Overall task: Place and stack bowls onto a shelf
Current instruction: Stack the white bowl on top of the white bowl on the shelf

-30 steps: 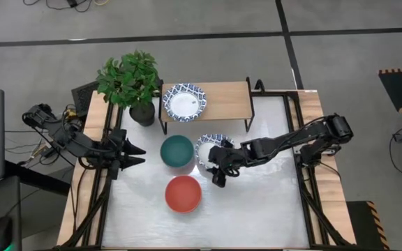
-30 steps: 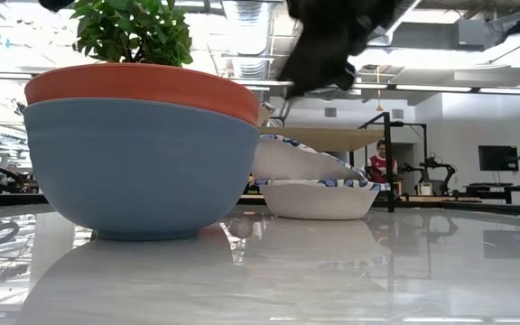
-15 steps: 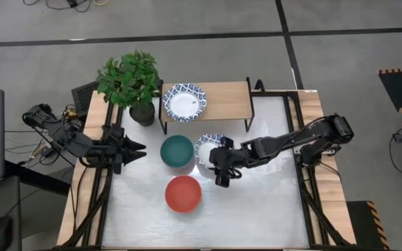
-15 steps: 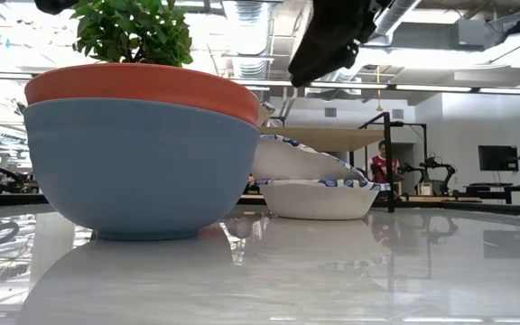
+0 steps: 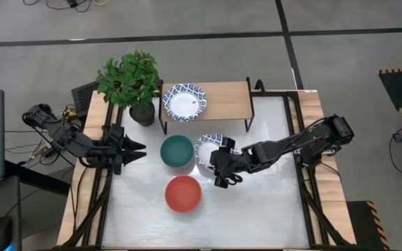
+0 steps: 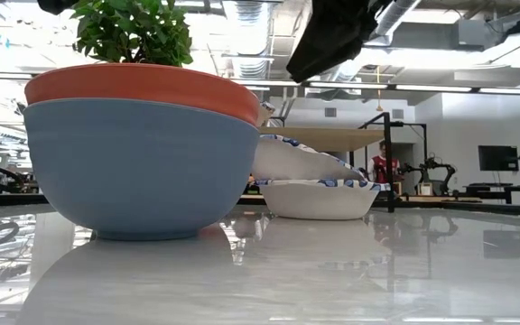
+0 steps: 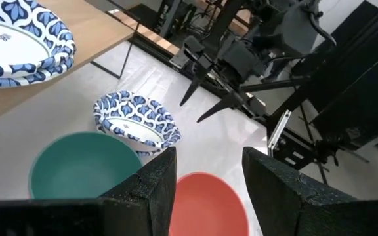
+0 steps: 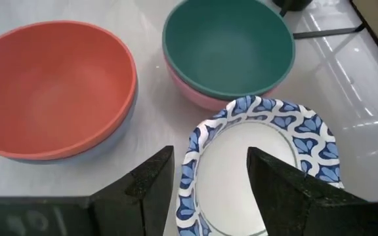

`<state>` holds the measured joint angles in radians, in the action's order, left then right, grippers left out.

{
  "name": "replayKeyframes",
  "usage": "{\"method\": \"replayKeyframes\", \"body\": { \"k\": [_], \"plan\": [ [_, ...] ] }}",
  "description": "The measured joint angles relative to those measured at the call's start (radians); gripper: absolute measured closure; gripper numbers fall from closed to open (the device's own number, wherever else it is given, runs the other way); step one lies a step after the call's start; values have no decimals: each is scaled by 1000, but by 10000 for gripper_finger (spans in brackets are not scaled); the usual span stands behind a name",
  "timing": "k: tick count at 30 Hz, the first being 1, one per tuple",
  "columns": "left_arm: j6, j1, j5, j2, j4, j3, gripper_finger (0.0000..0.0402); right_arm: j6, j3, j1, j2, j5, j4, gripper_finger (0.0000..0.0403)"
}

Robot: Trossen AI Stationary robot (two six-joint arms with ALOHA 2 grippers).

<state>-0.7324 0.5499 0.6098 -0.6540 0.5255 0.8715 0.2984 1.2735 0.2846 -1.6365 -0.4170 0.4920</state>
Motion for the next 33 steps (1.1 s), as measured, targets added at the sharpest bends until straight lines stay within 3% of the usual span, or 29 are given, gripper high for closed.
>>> {"method": "replayKeyframes", "body": {
  "k": [5,14,22,33],
  "plan": [
    [2,0,1,0,3,0,243,-23,1,4,-24,-22,16,186],
    [-6,0,19,0,16,0,243,-41,0,24,-138,35,-34,186],
    [-36,0,28,-13,53,0,243,55,0,20,-232,-6,3,186],
    [-35,0,74,-20,68,0,243,90,1,6,-228,-80,1,198]
  ]
}}
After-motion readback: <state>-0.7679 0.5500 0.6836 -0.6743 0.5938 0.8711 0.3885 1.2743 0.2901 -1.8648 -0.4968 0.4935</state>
